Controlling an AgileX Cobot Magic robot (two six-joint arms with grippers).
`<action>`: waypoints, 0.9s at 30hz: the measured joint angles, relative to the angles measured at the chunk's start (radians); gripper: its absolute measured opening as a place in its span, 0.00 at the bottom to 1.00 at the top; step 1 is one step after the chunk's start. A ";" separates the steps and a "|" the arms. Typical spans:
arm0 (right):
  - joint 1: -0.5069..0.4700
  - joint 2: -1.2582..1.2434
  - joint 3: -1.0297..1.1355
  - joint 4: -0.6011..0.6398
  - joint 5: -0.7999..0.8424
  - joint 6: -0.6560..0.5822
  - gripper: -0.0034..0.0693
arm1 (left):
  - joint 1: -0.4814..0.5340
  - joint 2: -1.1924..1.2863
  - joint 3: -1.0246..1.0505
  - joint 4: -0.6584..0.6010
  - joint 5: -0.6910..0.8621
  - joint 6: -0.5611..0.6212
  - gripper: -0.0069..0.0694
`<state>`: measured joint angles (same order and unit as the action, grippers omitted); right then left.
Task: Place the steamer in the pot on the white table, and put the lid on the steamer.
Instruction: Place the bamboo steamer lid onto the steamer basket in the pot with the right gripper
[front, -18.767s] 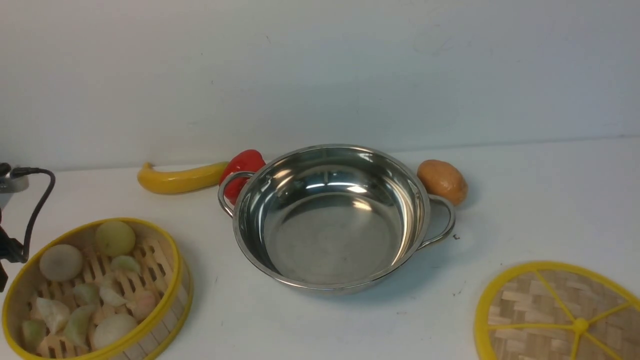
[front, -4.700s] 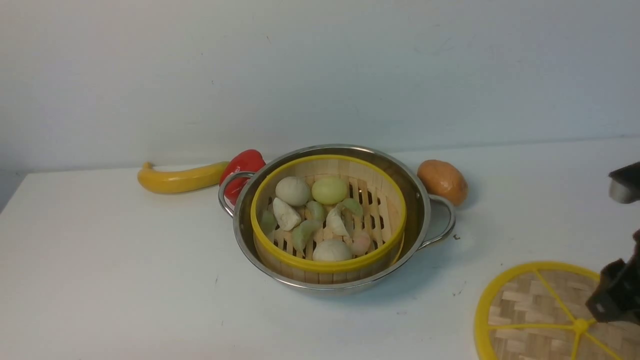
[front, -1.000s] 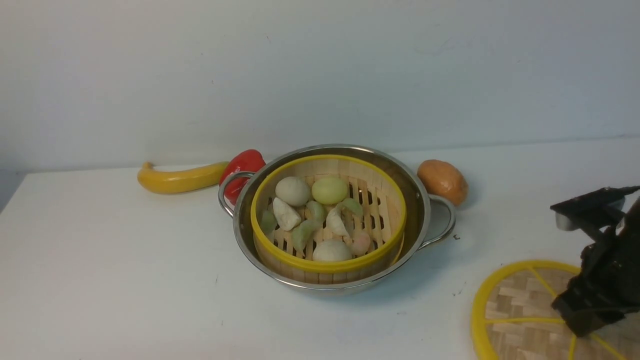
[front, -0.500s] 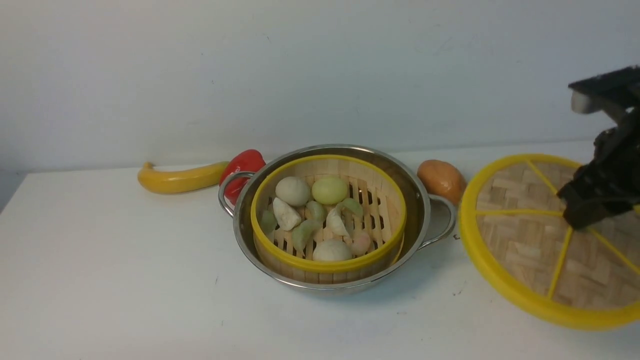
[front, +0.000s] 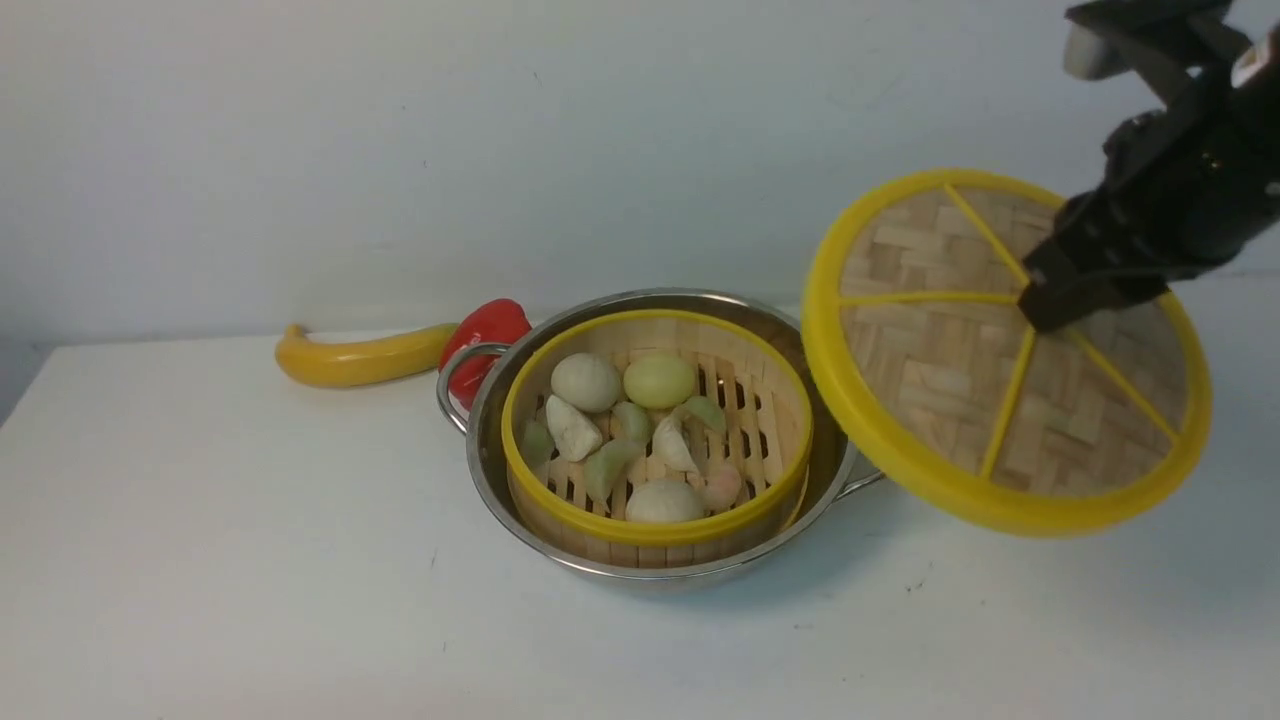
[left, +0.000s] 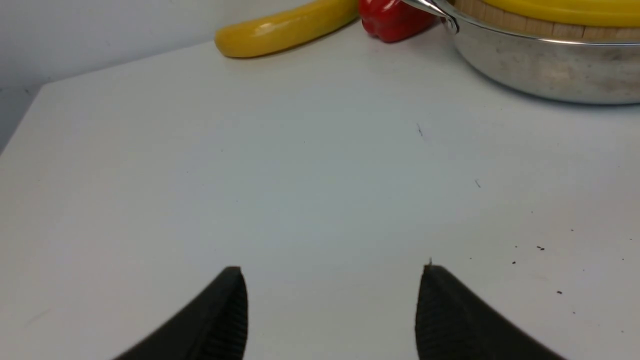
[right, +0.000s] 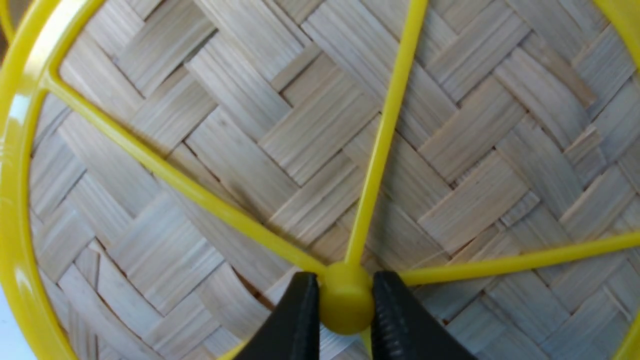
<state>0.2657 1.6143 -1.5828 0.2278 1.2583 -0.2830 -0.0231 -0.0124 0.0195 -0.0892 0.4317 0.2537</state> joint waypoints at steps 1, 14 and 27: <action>0.019 0.018 -0.037 0.001 0.000 0.008 0.20 | 0.000 0.000 0.000 0.000 0.000 0.000 0.64; 0.211 0.282 -0.332 0.003 0.003 0.018 0.20 | 0.000 0.000 0.000 0.000 0.000 0.000 0.64; 0.237 0.373 -0.469 0.007 0.008 0.019 0.20 | 0.000 0.000 0.000 0.000 0.000 0.000 0.64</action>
<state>0.5031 1.9872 -2.0517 0.2348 1.2663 -0.2639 -0.0231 -0.0124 0.0195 -0.0892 0.4317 0.2537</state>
